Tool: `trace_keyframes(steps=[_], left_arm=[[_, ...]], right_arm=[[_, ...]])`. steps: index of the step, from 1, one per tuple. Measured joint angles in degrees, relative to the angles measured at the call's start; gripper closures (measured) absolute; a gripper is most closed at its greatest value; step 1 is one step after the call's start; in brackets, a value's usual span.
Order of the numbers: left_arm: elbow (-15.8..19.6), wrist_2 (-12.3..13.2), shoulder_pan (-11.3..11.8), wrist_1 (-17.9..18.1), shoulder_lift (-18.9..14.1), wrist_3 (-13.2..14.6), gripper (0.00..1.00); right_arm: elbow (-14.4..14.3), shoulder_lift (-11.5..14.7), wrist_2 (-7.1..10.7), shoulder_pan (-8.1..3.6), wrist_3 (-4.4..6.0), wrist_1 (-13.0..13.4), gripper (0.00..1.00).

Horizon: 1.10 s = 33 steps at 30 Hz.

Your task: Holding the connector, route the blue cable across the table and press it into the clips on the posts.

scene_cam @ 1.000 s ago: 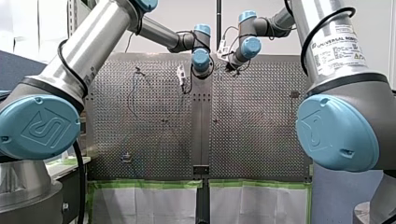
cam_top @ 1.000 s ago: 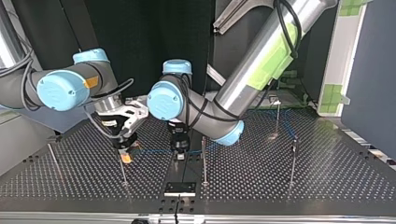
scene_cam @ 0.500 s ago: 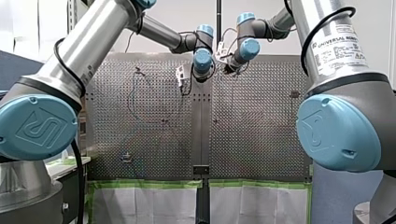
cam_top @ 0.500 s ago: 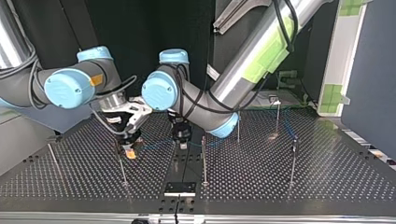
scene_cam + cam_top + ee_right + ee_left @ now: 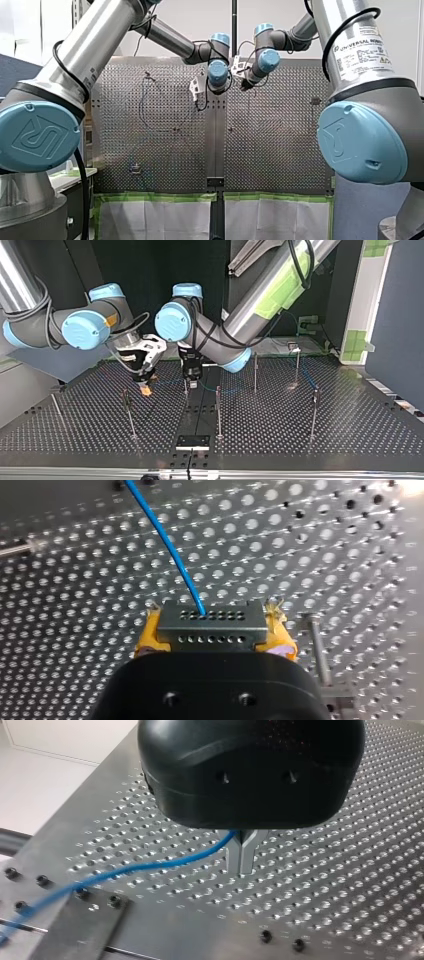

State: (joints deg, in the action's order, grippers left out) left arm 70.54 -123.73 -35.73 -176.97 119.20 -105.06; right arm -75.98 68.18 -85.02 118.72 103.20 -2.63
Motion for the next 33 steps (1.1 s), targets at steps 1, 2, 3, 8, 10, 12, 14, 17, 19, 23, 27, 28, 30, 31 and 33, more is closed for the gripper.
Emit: trace_keyframes(steps=[1, 2, 3, 8, 10, 12, 14, 17, 19, 23, 27, 28, 30, 31, 33], left_arm=[[0.5, 0.2, 0.1, 0.5, 0.0, -0.3, 1.00], [1.0, 0.4, 0.3, 1.1, 0.0, -0.7, 1.00], [1.5, 0.6, 0.5, 1.5, 0.0, -1.1, 1.00], [3.9, 1.1, 1.1, 3.9, 0.0, -1.9, 1.00], [4.8, 1.5, 1.3, 4.8, 0.0, -1.9, 1.00], [5.9, 2.2, 1.4, 5.9, 0.0, -1.9, 1.00], [7.1, 3.0, 1.5, 7.1, 0.1, -1.9, 1.00], [8.8, 4.0, 1.6, 8.9, 0.1, -1.8, 1.00], [9.8, 4.5, 1.7, 9.8, 0.1, -1.8, 1.00], [11.9, 5.6, 1.8, 11.9, 0.2, -1.7, 1.00], [13.7, 6.3, 1.9, 13.8, 1.0, -1.7, 1.00], [14.2, 6.5, 2.0, 14.2, 1.2, -1.7, 1.00], [15.2, 7.2, 2.0, 15.2, 2.0, -1.8, 1.00], [15.6, 7.6, 2.0, 15.6, 2.4, -1.9, 1.00], [16.6, 8.6, 2.0, 16.6, 3.4, -2.3, 1.00]], right_arm=[[-0.3, 0.0, 0.06, 0.00, -0.09, 0.0, 1.00], [-0.6, 0.0, 0.11, -0.02, -0.20, 0.0, 1.00], [-0.9, 0.0, 0.14, -0.04, -0.27, 0.0, 1.00], [-3.0, 0.0, 0.14, -0.26, -0.69, 0.1, 1.00], [-3.9, 0.0, 0.12, -0.36, -0.76, 0.2, 1.00], [-5.1, 0.0, 0.08, -0.53, -0.79, 0.2, 1.00], [-6.3, 0.0, -0.01, -0.69, -0.87, 0.3, 1.00], [-7.9, 0.0, -0.05, -0.82, -0.91, 0.7, 1.00], [-8.7, 0.0, 0.00, -0.79, -0.96, 1.2, 1.00], [-10.6, 0.0, 0.29, -0.70, -1.26, 2.9, 1.00], [-12.5, -0.1, 1.32, -0.93, -1.44, 4.8, 1.00], [-12.9, -0.1, 1.65, -1.00, -1.47, 5.3, 1.00], [-14.0, -0.1, 2.18, -1.20, -1.50, 6.4, 1.00], [-14.5, -0.2, 2.33, -1.31, -1.48, 6.8, 1.00], [-15.7, -0.6, 2.63, -1.61, -1.49, 8.0, 1.00]])
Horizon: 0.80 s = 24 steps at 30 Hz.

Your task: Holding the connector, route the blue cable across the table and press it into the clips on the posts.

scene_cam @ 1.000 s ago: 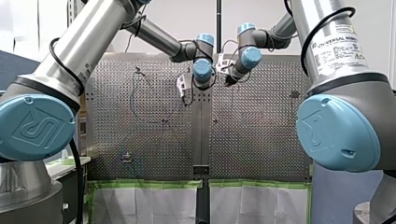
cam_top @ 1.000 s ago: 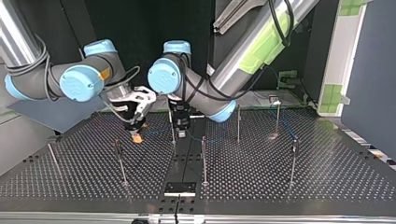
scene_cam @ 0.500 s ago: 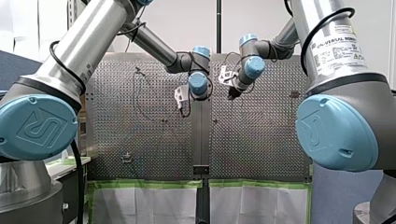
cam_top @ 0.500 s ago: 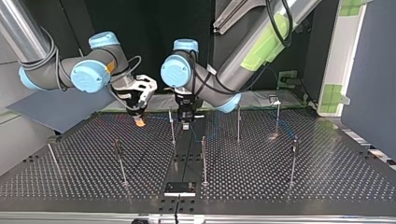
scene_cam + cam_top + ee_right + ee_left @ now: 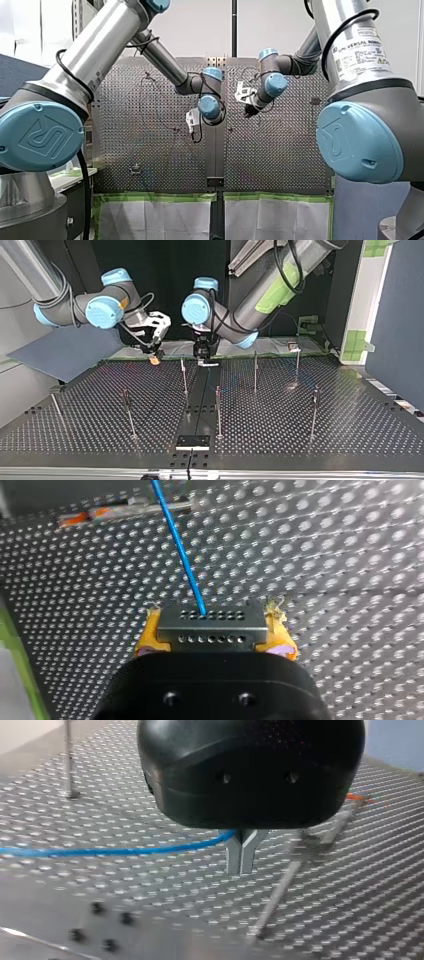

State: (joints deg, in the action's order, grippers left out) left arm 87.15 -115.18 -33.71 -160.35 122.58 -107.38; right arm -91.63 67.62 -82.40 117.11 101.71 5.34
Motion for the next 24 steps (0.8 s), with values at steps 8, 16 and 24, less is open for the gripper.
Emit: trace_keyframes(steps=[8, 16, 24], left_arm=[[4.1, 2.6, 0.0, 4.1, 2.9, -0.5, 1.00], [8.1, 4.3, 0.1, 8.1, 3.0, -1.2, 1.00], [12.2, 5.6, 0.2, 12.2, 3.0, -1.6, 1.00]], right_arm=[[-2.3, -2.8, 1.03, -0.47, -0.40, 3.6, 1.00], [-2.4, -3.8, 1.62, -0.67, 0.39, 5.6, 1.00], [-2.5, -6.1, 2.00, -1.77, 0.72, 6.8, 1.00]])
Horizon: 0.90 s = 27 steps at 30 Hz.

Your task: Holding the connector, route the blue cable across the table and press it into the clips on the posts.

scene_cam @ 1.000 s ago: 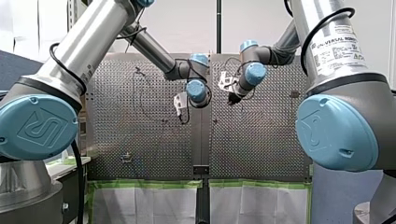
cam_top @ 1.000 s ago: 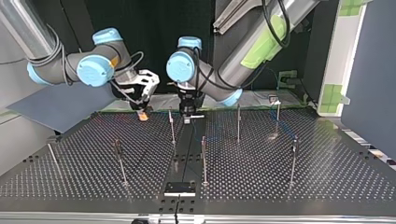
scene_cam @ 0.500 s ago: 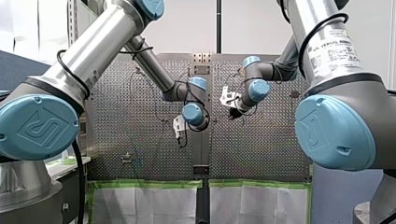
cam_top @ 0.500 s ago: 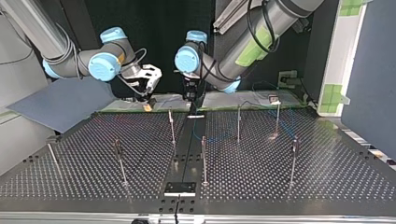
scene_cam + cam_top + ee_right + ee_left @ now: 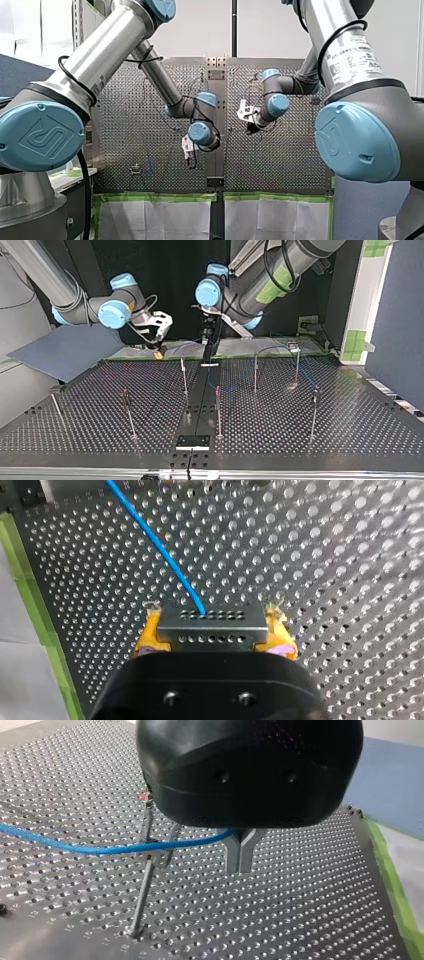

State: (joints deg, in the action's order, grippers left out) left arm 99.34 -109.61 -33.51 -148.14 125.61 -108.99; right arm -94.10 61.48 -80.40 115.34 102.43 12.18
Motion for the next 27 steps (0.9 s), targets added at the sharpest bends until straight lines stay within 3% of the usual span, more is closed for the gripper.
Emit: trace_keyframes(steps=[9, 17, 27], left_arm=[[-1.4, 3.0, 0.8, 2.3, 0.0, -1.2, 1.00], [-5.5, 4.1, 1.0, -0.6, 2.0, -1.3, 1.00], [-10.6, 3.1, 2.4, -3.0, 4.9, -1.2, 1.00]], right_arm=[[0.0, -0.5, 1.18, -1.62, 1.00, 2.9, 1.00], [0.0, -1.1, 2.18, -2.12, 1.04, 4.7, 1.00], [0.2, -1.9, 3.32, -2.79, 1.16, 6.7, 1.00]])
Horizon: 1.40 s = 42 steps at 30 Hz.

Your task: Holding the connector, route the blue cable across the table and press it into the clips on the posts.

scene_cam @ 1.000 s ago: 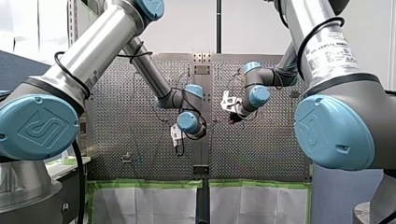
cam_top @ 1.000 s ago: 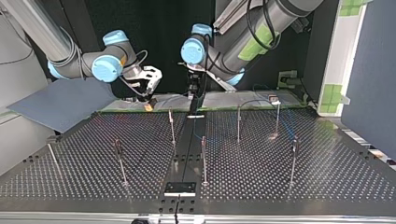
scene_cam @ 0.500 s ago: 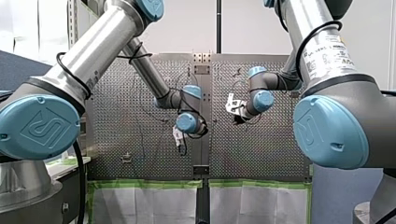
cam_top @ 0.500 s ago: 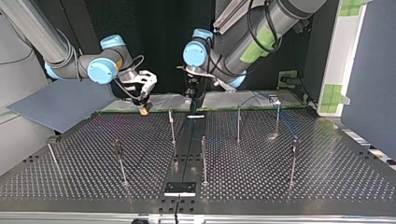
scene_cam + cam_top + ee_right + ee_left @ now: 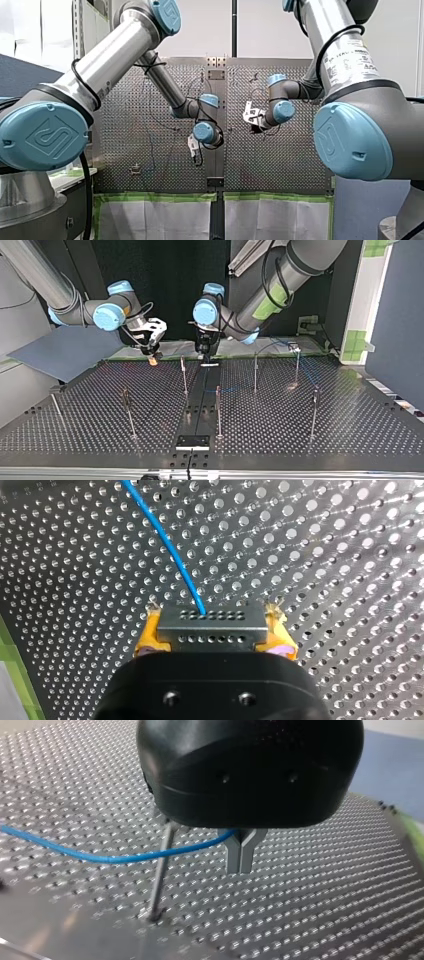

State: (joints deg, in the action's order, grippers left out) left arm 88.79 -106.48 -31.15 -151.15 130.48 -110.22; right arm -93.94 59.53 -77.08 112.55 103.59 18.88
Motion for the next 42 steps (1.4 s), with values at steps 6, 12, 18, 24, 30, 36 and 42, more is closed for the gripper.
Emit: trace_keyframes(steps=[6, 12, 18, 24, 30, 36, 42], left_arm=[[-3.0, 0.0, 0.9, -1.4, 0.0, 0.0, 1.00], [-4.4, 1.0, 1.9, -1.6, 0.1, 0.0, 1.00], [-5.4, 2.7, 3.5, -1.7, 0.8, -0.1, 1.00], [-7.7, 4.3, 4.3, -3.2, 3.1, -0.5, 1.00], [-10.4, 4.2, 4.6, -4.7, 4.4, -0.8, 0.89], [-12.5, 4.1, 5.1, -5.1, 4.5, -0.6, 0.74], [-12.7, 4.1, 5.4, -5.5, 4.5, -0.2, 0.54]], right_arm=[[0.4, -0.6, 0.45, -0.49, 0.05, 0.5, 1.00], [0.8, -0.9, 0.66, -1.16, 0.72, 0.8, 1.00], [1.4, -1.0, 1.11, -2.31, 1.40, 0.9, 1.00], [2.0, -1.2, 1.81, -3.41, 1.54, 1.0, 1.00], [2.7, -1.4, 1.95, -4.10, 1.59, 1.1, 1.00], [4.2, -2.4, 2.35, -4.57, 1.92, 1.6, 1.00], [6.2, -3.2, 2.60, -4.74, 1.98, 1.7, 1.00]])
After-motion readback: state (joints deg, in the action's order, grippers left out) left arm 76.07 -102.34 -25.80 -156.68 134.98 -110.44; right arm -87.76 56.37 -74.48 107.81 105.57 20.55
